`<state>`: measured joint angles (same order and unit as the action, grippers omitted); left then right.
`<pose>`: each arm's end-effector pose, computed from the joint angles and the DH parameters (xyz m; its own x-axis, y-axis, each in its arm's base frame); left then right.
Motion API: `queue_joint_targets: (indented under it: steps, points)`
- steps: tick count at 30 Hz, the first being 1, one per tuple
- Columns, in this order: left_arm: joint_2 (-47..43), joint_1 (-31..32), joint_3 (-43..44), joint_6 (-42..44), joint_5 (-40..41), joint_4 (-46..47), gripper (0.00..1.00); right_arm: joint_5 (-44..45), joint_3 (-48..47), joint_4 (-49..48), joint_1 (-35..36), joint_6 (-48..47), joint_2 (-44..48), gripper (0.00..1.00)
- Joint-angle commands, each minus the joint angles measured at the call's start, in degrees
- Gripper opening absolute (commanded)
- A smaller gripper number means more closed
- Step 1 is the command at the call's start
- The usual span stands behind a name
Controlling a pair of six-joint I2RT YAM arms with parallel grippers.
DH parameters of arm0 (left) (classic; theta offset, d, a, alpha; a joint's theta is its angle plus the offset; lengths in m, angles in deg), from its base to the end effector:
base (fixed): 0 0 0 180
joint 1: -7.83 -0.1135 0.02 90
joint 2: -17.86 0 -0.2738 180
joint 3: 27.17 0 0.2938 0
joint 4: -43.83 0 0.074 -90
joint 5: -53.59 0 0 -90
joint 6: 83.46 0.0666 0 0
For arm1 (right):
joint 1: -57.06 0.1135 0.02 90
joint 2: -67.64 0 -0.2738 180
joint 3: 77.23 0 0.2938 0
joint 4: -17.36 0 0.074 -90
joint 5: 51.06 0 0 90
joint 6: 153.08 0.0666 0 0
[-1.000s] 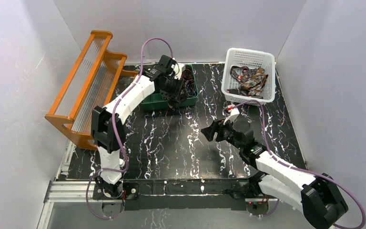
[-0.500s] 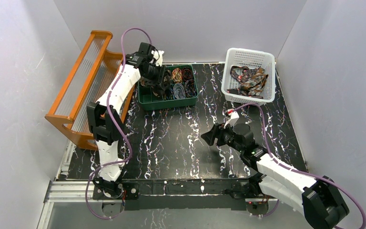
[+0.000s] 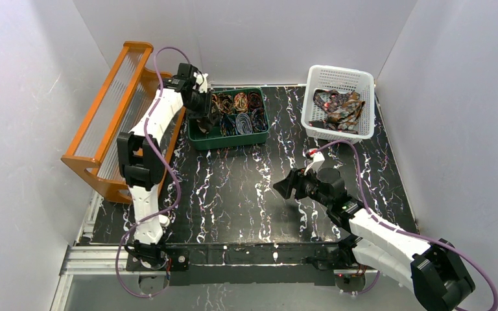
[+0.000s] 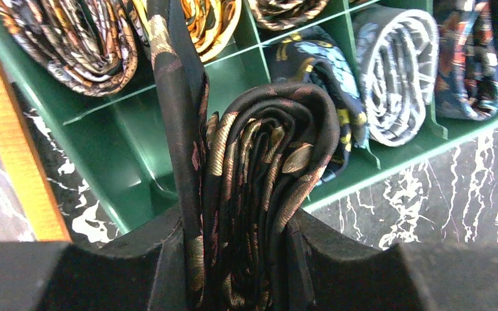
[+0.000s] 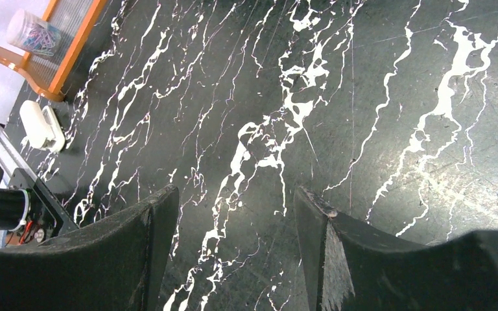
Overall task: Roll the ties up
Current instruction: Place the tie in the storage box.
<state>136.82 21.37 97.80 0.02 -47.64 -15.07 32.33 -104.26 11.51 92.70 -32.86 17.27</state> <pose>0.5111 -0.1364 0.2727 -0.8093 0.0803 -0.5818 0.2536 0.9413 -0.2228 0.1977 0.1512 0.1659 -0.5473 0.2228 -0.8067 -0.4543 0.7304 0.5099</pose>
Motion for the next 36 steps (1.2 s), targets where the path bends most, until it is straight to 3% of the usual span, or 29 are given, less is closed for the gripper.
queue_joint_targets:
  steps: [1, 9, 18, 36]
  points:
    - [3.2, -0.4, 1.1, -1.5, -2.2, 0.2, 0.24, -0.7, 0.3, -0.3, -0.1, 0.6, 0.3, 0.74]
    - [6.4, -0.6, 1.5, -3.5, -3.1, -0.1, 0.24, -0.5, 1.1, -0.7, -0.1, 1.0, 0.5, 0.74]
    - [6.0, -0.5, 0.1, -9.2, 5.6, 0.8, 0.22, -0.8, 0.8, -1.0, -0.1, 1.1, -0.3, 0.74]
    - [-1.0, -0.5, -8.7, -19.5, 10.4, 9.4, 0.18, -1.2, 1.1, -1.4, -0.1, 1.3, -0.9, 0.74]
